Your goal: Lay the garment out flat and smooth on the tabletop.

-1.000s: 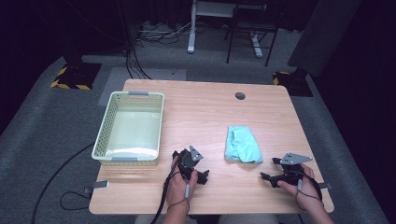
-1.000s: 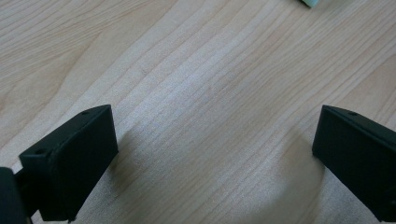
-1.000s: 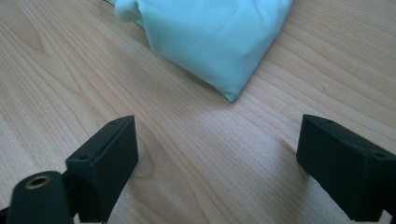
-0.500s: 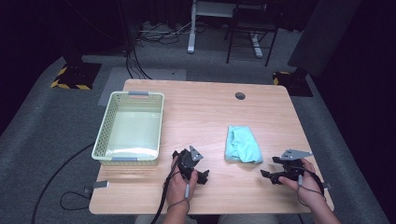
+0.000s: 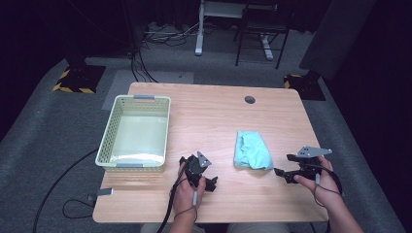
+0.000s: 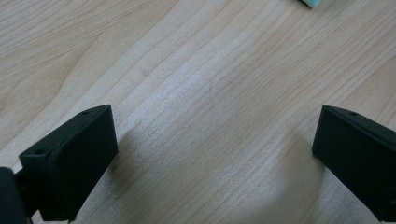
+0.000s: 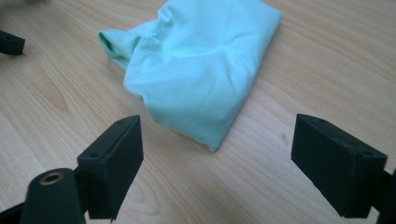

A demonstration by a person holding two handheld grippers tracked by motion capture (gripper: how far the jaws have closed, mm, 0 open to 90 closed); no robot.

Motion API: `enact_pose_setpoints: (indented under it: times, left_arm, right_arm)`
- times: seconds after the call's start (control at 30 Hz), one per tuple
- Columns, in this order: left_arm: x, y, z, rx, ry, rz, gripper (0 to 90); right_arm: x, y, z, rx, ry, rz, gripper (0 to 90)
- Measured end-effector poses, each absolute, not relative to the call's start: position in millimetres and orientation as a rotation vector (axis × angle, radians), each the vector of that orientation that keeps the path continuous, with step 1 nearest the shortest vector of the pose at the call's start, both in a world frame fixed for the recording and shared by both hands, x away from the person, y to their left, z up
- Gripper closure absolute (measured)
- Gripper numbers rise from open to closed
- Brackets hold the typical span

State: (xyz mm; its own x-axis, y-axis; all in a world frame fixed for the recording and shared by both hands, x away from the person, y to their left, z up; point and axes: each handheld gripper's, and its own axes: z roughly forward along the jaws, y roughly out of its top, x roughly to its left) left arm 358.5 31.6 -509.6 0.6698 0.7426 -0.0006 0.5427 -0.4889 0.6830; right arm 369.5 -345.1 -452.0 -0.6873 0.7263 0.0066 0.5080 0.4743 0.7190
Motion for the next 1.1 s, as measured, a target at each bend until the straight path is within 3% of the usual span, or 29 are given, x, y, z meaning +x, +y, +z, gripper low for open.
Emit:
enact_pose_setpoints:
  times: [1.1]
  left_arm:
    - [358.5, 31.5, -509.7, 2.215, 0.988, 0.388, 0.1]
  right_arm:
    - [406.0, -298.6, -412.8, 0.997, 2.409, 1.071, 17.4]
